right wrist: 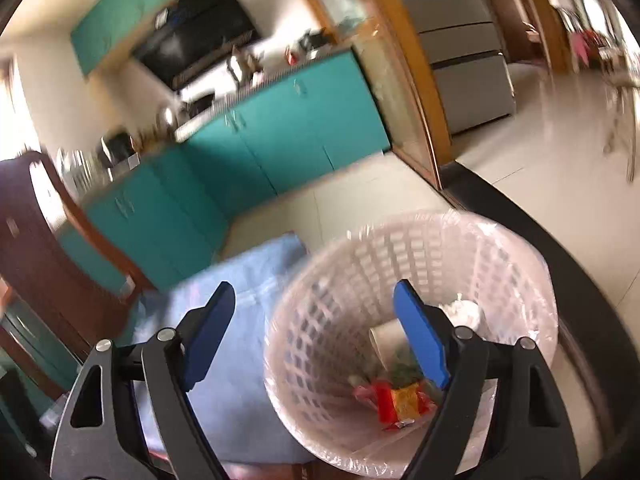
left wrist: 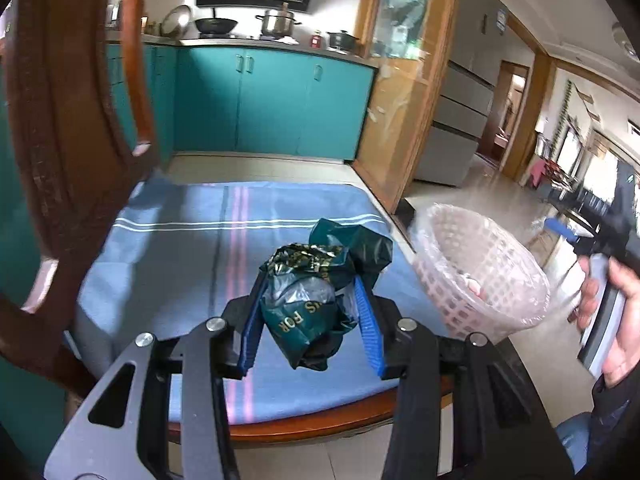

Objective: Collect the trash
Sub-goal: 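Swing the dark green wrapper over the wastebasket and open the left tool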

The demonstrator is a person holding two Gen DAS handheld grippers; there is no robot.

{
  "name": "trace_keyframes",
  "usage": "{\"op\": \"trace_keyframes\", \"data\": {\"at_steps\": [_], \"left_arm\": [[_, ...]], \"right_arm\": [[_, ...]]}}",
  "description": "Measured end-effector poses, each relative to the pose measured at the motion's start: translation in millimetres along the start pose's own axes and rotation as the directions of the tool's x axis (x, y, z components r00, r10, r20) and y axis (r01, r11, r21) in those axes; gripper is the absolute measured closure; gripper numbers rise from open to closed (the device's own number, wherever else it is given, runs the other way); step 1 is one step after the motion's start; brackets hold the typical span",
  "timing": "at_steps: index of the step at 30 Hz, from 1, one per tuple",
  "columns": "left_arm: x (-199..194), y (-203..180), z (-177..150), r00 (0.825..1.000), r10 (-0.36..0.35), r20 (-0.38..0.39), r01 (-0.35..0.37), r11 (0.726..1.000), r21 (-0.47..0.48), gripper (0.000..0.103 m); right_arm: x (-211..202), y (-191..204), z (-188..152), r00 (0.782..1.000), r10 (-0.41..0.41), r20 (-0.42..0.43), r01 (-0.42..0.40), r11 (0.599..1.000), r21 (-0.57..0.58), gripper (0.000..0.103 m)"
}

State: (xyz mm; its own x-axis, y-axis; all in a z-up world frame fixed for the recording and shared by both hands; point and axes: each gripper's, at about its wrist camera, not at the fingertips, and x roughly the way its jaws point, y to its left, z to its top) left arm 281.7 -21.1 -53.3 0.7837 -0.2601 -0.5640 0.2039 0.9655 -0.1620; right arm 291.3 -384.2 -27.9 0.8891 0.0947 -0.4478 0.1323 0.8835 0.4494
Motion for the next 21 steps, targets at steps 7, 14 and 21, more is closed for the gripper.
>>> {"op": "trace_keyframes", "data": {"at_steps": [7, 14, 21], "left_arm": [[24.9, -77.7, 8.6, 0.992, -0.118, -0.045, 0.122, 0.987, 0.103, 0.060], [77.5, -185.0, 48.1, 0.959, -0.250, -0.130, 0.273, 0.941, 0.202, 0.034], [83.7, -161.0, 33.3, 0.982, -0.133, -0.134, 0.155, 0.973, 0.170, 0.010]], "right_arm": [[-36.6, -27.8, 11.9, 0.981, -0.050, 0.188, 0.029, 0.993, 0.113, 0.010], [-45.5, -53.4, 17.5, 0.973, -0.080, 0.216, 0.040, 0.982, 0.183, 0.010], [-45.3, -39.3, 15.6, 0.983, -0.056, 0.174, 0.042, 0.996, 0.085, 0.010]]}}
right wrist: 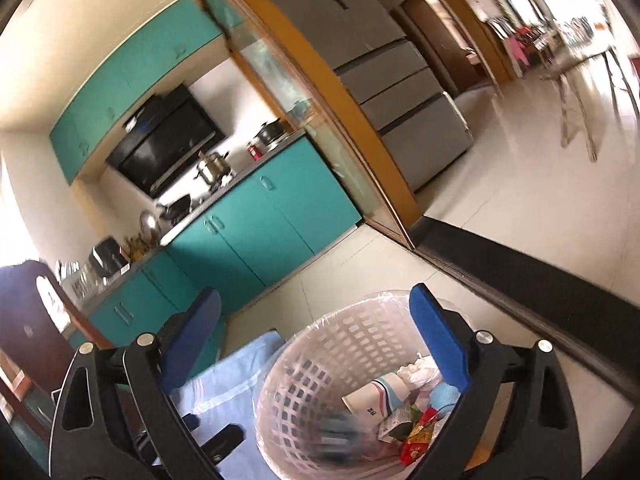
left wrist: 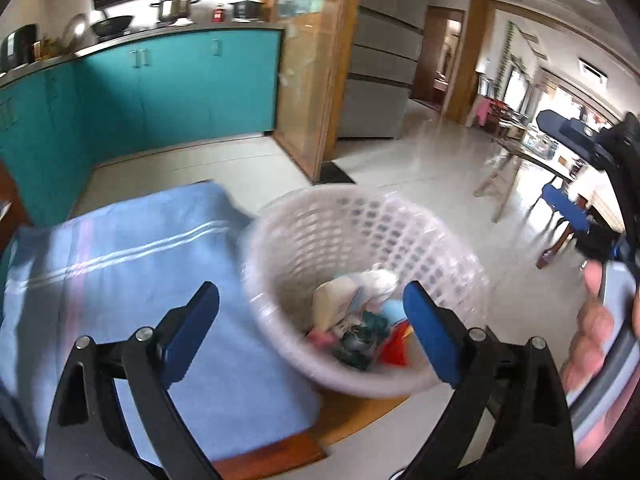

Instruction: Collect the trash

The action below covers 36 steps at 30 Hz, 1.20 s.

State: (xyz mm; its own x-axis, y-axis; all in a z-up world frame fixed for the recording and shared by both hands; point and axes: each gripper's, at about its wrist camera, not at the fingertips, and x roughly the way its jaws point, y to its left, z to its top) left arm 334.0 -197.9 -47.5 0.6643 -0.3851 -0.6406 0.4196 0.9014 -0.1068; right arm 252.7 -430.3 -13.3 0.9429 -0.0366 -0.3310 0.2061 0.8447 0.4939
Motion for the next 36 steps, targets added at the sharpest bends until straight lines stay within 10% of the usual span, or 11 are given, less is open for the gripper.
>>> {"op": "trace_keyframes", "data": {"at_steps": [15, 36], "left_arm": [[-109.7, 146.0, -86.5, 0.945, 0.318, 0.074, -0.292, 0.925, -0.243, 0.003], [-116.1, 166.9, -91.1, 0.941, 0.336, 0.035, -0.313, 0.906, -0.285, 0.003]], "right_arm": [[18.0, 122.2, -103.0, 0.977, -0.041, -0.210, -0.043, 0.923, -0.382, 0.010], [21.5, 165.4, -172.2, 0.955, -0.053, -0.291, -0.105, 0.859, -0.502, 0.010]]}}
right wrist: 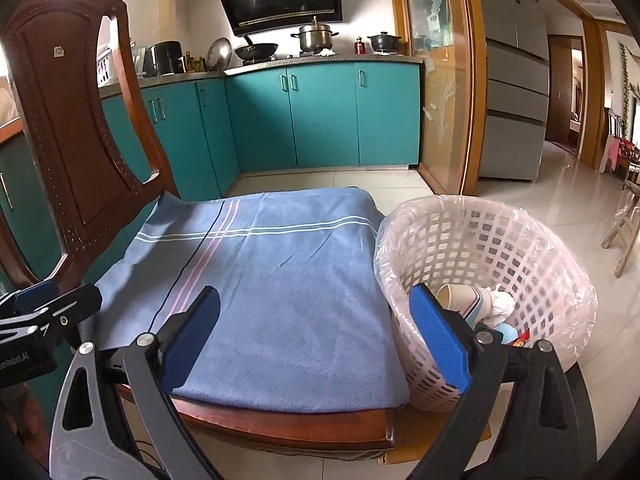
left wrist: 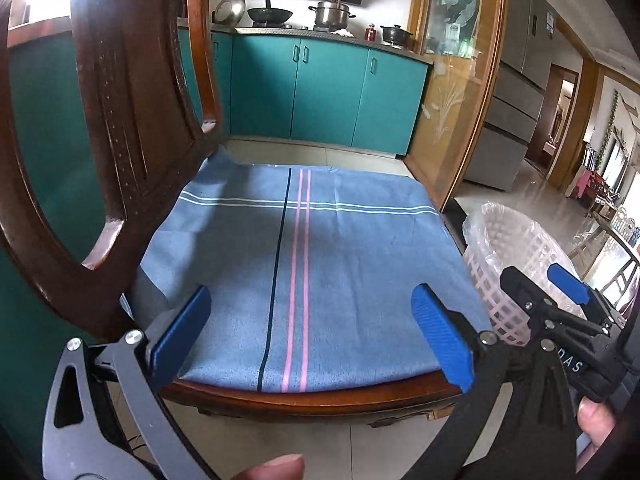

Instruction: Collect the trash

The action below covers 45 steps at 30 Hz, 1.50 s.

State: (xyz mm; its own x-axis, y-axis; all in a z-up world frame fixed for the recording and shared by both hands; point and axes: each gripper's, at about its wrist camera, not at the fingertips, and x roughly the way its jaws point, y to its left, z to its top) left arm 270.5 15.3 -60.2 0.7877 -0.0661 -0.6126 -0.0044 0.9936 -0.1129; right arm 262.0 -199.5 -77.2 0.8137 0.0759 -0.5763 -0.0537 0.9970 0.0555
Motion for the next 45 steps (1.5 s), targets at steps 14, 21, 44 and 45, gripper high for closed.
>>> {"op": "trace_keyframes", "data": {"at_steps": [14, 21, 44, 45], "left_arm": [[0.8, -5.7, -2.3, 1.000, 0.013, 0.004, -0.013, 1.000, 0.025, 0.003], [1.1, -5.6, -2.3, 1.000, 0.014, 0.001, -0.014, 1.000, 0.026, 0.003], [2.0, -8.4, -4.4, 1.000, 0.010, -0.004, -0.009, 0.999, 0.039, 0.003], [1.9, -8.6, -4.6, 1.000, 0.011, -0.004, -0.010, 0.999, 0.039, 0.003]], "right_arm": [[2.3, 0.1, -0.9, 1.000, 0.000, -0.009, 0.000, 1.000, 0.006, 0.010], [2.8, -0.1, -1.2, 1.000, 0.001, -0.011, -0.001, 1.000, 0.004, 0.010], [3.6, -1.5, -2.5, 1.000, 0.001, -0.015, -0.001, 1.000, 0.002, 0.010], [3.7, -1.6, -2.5, 1.000, 0.002, -0.015, -0.002, 1.000, 0.002, 0.010]]}}
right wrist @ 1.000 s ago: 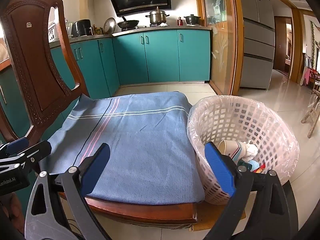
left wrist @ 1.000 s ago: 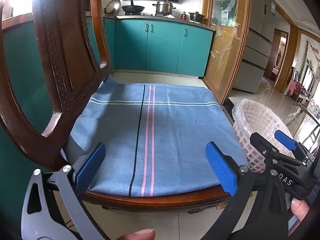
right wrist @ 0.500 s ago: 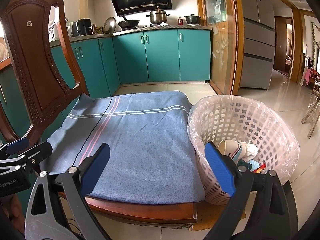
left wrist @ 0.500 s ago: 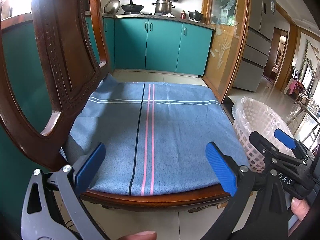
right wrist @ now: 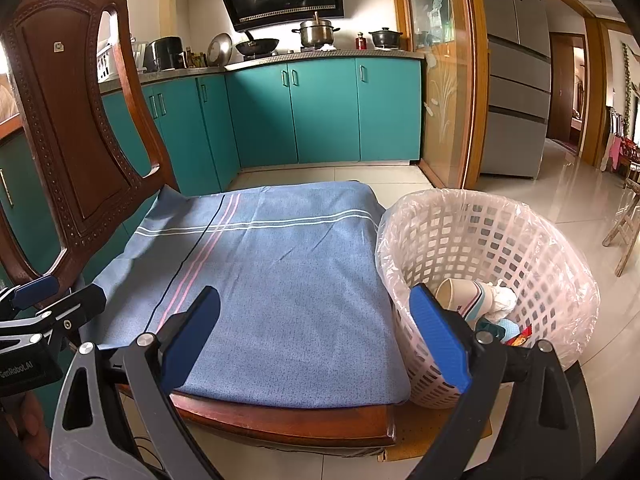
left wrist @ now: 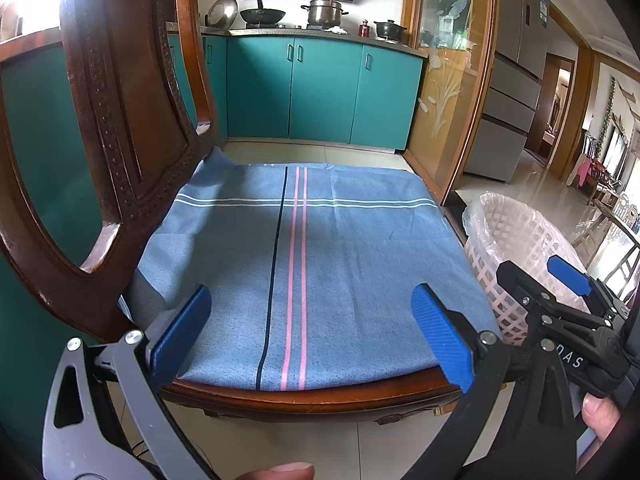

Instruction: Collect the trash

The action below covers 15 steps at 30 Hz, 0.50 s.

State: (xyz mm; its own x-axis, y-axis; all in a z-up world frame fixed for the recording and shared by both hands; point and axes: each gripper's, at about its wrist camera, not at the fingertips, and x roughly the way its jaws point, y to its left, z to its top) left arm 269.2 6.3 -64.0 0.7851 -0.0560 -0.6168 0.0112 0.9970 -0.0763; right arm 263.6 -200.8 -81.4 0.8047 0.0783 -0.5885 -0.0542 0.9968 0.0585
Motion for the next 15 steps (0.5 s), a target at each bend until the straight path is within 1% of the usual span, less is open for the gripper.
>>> {"op": "trace_keyframes", "data": {"at_steps": [15], "left_arm": [[-0.7, 0.4, 0.2, 1.000, -0.001, 0.002, 0.001, 1.000, 0.000, 0.003]], "right_arm": [[0.1, 0.0, 0.2, 1.000, 0.000, -0.001, 0.000, 1.000, 0.000, 0.010]]}}
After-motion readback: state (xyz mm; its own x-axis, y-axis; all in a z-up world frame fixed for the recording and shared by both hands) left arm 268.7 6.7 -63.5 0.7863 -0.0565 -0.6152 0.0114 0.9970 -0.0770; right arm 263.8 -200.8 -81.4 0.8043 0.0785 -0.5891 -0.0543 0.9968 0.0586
